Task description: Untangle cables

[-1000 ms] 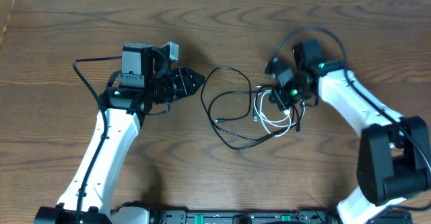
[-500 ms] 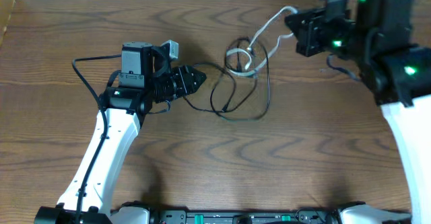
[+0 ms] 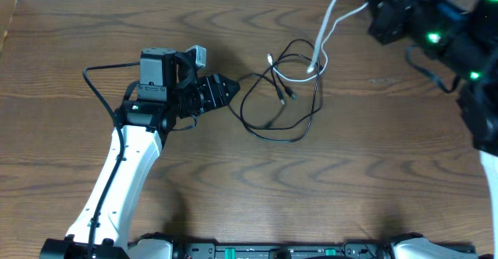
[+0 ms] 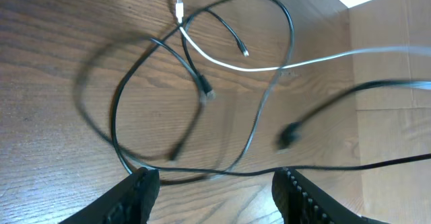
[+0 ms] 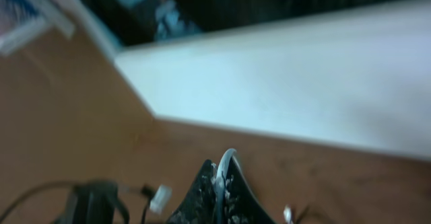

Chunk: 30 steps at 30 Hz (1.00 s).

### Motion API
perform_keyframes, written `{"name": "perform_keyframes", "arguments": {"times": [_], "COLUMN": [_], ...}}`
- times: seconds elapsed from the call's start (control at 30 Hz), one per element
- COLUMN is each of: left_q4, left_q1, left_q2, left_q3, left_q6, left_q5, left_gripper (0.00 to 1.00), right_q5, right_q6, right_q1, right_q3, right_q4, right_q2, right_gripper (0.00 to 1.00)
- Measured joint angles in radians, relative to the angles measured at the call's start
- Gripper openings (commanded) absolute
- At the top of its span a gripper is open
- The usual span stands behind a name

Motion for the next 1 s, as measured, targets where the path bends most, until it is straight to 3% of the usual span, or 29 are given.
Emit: {"name": "perform_keyframes", "arguments": {"times": [0.2,0.33,0.47,0.63,0.73,0.77,0.8,1.0], "left_q4": [0.002,0.003,0.007,0.029,0.079,0.104,0.150,0.396], "left_q1": [0.000,0.000,-0.009,-0.075,-0.140,-0.164,-0.204,-0.335], "left_q2": [0.000,0.000,0.000,0.003,0.021,0.032,0.056,0.167], "left_q3": [0.000,0.000,0.000,0.000,0.000,0.000,0.001,0.003], "left_q6": [0.000,0.000,0.000,0.000,-0.004,-0.008,-0.023,-0.121], "left_q5": [0.000,0.000,-0.001,-0.006,-0.008,-0.008,-0.007,-0.059], "left_gripper": [0.59,0.59,0.59,0.61,0.66,0.77,0.81,0.86], "right_q5": [0.158,0.222,0.248,0.242,0.239,0.237,0.233,0.202], "right_q6": [-0.035,-0.066,-0.080,-0.079,-0.075,-0.073,-0.072,-0.069], "right_q1": [0.000,0.000,0.003,0.010,0.010,0.010,0.010,0.010], "right_q3": [0.071,0.079,0.079,0.073,0.071,0.071,0.071,0.071], "right_q4": [-0.013,-0.136,-0.248,-0.257,-0.246,-0.244,-0.243,-0.259], "right_q2": [-0.031,-0.024,0.040,0.126,0.139,0.138,0.132,0.127], "right_gripper": [0.01,0.01,0.01,0.01,0.01,0.01,0.01,0.01]}}
